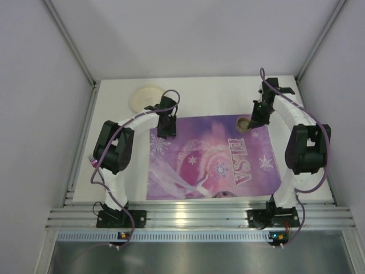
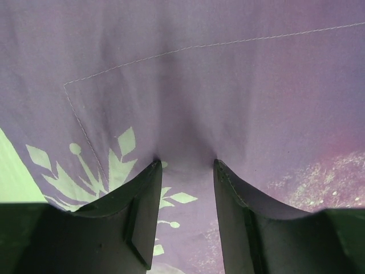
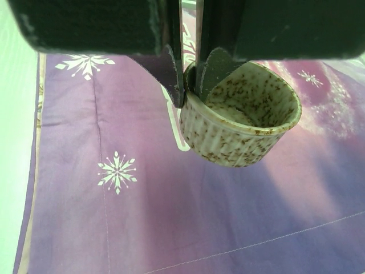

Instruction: Set the dinner table for one person

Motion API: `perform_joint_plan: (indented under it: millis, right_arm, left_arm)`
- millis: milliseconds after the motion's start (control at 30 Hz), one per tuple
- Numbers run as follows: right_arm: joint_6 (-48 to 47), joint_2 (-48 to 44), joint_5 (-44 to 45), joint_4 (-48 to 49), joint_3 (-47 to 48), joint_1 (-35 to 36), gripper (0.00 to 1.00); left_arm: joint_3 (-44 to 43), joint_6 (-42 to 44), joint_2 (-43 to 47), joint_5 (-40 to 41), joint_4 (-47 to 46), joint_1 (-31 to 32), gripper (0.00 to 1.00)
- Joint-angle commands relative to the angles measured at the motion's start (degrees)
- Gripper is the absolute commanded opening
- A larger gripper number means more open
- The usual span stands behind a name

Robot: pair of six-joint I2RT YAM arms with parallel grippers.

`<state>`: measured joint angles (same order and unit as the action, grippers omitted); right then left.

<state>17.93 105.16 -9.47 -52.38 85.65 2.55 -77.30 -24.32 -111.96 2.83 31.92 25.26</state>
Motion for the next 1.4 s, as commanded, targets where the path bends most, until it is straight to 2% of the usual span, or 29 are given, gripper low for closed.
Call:
perform_joint_plan:
  millis: [0, 233, 300, 500, 633, 833, 900, 933, 967, 1000, 1033, 1100, 1167, 1200, 1367]
  right_arm:
    - [-0.7, 0.3, 2.6, -1.5, 4.6, -0.6, 0.0]
    - [-0.2, 3.3, 9.1, -2.2, 5.6, -2.1, 0.0]
    - [0.3, 3.8, 9.3, -2.3, 5.4, -4.5, 0.0]
    - [0.1, 7.0, 9.0, -0.9, 6.1, -5.8, 0.0]
    - [1.2, 10.4, 5.7, 0.6, 7.3, -5.7, 0.0]
    - [2.2, 11.2, 4.1, 2.7, 5.1, -5.2, 0.0]
    - [2.2, 10.6, 4.2, 3.1, 3.4, -5.2, 0.09]
    - [2.2, 10.2, 4.4, 3.5, 2.8, -5.2, 0.2]
    - [2.3, 9.8, 4.4, 3.5, 2.0, -5.2, 0.47]
    - [2.4, 8.4, 4.4, 3.6, 1.7, -5.1, 0.58]
    - [2.5, 7.5, 4.4, 3.5, 1.5, -5.0, 0.74]
    - [2.7, 4.3, 4.2, 3.5, 1.2, -4.4, 0.82]
    - [2.8, 2.0, 3.9, 3.2, 1.2, -3.5, 0.96]
    - [3.1, -0.4, 3.8, 2.7, 1.4, -3.0, 0.99]
    - [4.9, -7.8, 4.1, 0.2, 1.7, 3.3, 1.0]
  left_arm:
    - [-4.4, 2.8, -4.8, -0.5, -0.5, 0.0, 0.47]
    - [-6.6, 1.8, -4.1, -0.1, 1.1, -0.2, 0.47]
    - [-6.2, 1.4, -2.5, 0.4, 1.5, -0.2, 0.48]
    - [-6.0, 0.0, 1.5, 1.3, 3.2, -0.6, 0.55]
    - [-6.8, -0.3, 3.2, 2.0, 4.8, -0.6, 0.6]
    - [-8.7, -0.2, 5.9, 3.5, 7.3, -1.3, 0.63]
    - [-8.7, -0.5, 7.3, 4.0, 7.7, -1.6, 0.64]
    - [-8.7, -0.6, 7.8, 4.1, 7.9, -2.2, 0.64]
    - [-8.7, -0.7, 8.6, 5.0, 8.5, -2.7, 0.66]
    - [-8.7, -0.8, 9.1, 5.3, 8.6, -3.8, 0.66]
    - [-8.5, -0.8, 9.7, 5.6, 8.6, -4.6, 0.67]
    - [-8.3, -0.9, 10.9, 5.9, 8.7, -6.4, 0.68]
    - [-8.8, -0.9, 11.5, 6.1, 8.6, -9.5, 0.69]
    - [-9.2, -1.1, 11.6, 5.7, 8.5, -11.9, 0.7]
    - [-9.8, -5.8, 10.1, 0.4, 4.9, -20.4, 0.7]
